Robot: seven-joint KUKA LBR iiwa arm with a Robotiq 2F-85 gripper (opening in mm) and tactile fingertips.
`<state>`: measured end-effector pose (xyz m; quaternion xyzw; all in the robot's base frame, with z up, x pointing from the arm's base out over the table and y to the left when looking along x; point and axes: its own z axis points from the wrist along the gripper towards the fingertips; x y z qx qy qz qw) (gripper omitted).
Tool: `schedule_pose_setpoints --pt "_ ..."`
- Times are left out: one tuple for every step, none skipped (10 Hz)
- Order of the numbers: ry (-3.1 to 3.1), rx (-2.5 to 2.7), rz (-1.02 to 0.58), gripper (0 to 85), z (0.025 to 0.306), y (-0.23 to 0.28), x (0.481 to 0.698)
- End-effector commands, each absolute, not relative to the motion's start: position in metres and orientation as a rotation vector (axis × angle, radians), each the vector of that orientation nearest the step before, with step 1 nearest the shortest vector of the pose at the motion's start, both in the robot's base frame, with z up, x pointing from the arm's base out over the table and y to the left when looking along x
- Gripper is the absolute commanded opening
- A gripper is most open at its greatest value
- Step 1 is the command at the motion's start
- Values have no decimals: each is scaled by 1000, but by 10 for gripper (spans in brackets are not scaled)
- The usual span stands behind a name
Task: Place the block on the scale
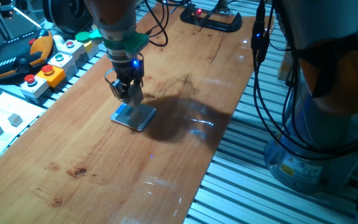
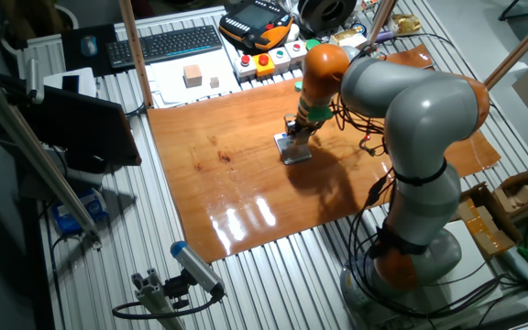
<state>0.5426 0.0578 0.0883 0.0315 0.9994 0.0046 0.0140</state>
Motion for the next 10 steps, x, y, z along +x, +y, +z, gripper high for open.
schedule_pose_setpoints --pt "3111 100 21 7 87 60 541" --pt "3111 100 23 7 85 63 540" --pt "3111 97 28 7 82 65 540" --pt "3111 88 40 7 78 67 540" --pt "3110 83 47 7 74 69 540" --pt "3108 81 52 7 72 69 540" --pt "3109 76 51 7 71 69 540" --pt "3110 71 51 7 70 69 541" --pt "3110 64 49 7 69 69 541" --pt "3110 55 46 7 68 68 542"
